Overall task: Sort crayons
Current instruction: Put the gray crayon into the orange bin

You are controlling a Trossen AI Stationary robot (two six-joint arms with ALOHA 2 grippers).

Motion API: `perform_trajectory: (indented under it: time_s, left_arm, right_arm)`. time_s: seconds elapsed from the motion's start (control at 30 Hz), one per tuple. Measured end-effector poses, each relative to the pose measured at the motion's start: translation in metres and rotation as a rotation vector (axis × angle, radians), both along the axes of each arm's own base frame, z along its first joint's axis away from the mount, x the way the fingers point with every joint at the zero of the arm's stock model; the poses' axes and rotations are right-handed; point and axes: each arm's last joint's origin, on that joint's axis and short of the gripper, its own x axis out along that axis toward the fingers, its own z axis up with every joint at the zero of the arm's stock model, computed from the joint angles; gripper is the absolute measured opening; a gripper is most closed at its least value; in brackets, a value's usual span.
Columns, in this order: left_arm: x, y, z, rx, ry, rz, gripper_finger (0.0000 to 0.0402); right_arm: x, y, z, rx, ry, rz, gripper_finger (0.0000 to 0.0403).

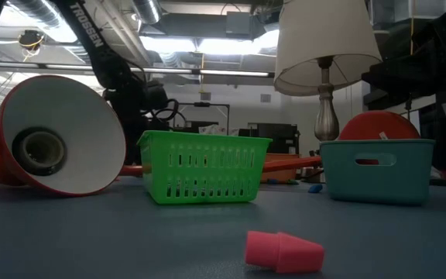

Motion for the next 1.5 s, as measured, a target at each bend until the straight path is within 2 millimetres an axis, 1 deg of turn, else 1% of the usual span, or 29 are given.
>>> perform_trajectory:
  time_s: [0.17,0.3,0.43,0.7,0.8,0.9,1.07,1.2,1.37,1.5]
  left_arm:
    - [0.007,-0.008,0.001,-0.043,-0.044,-0.037,0.0003]
    - [0.010,-0.012,0.007,-0.090,-0.099,-0.065,0.0003]
    - [0.016,-0.008,0.021,-0.118,-0.191,-0.043,0.0004]
    - [0.035,0.002,0.059,-0.153,-0.396,-0.053,0.0004]
    - [0.043,0.002,0.066,-0.149,-0.447,-0.023,0.0004]
    - [0.051,-0.006,0.067,-0.143,-0.460,-0.013,0.0005]
    - [0.068,-0.026,0.067,-0.090,-0.419,-0.044,0.0005]
    - [0.081,-0.038,0.071,-0.006,-0.437,-0.064,0.0007]
    - [0.093,-0.044,0.080,0.133,-0.497,-0.104,0.0036]
    - [0.097,-0.044,0.085,0.182,-0.545,-0.107,0.0064]
  right_arm:
    - [0.000,0.000,0.000,0.000,0.000,0.000,0.0129]
    - [0.000,0.000,0.000,0.000,0.000,0.000,0.0129]
    - [0.000,0.000,0.000,0.000,0.000,0.000,0.0129]
    - [0.000,0.000,0.000,0.000,0.000,0.000,0.0129]
    - [0.000,0.000,0.000,0.000,0.000,0.000,0.0129]
    - [0.000,0.000,0.000,0.000,0.000,0.000,0.0129]
    - [0.000,0.000,0.000,0.000,0.000,0.000,0.0129]
    - [0.000,0.000,0.000,0.000,0.001,0.000,0.0129]
    - [0.000,0.000,0.000,0.000,0.001,0.000,0.0129]
    - [0.000,0.000,0.000,0.000,0.001,0.000,0.0129]
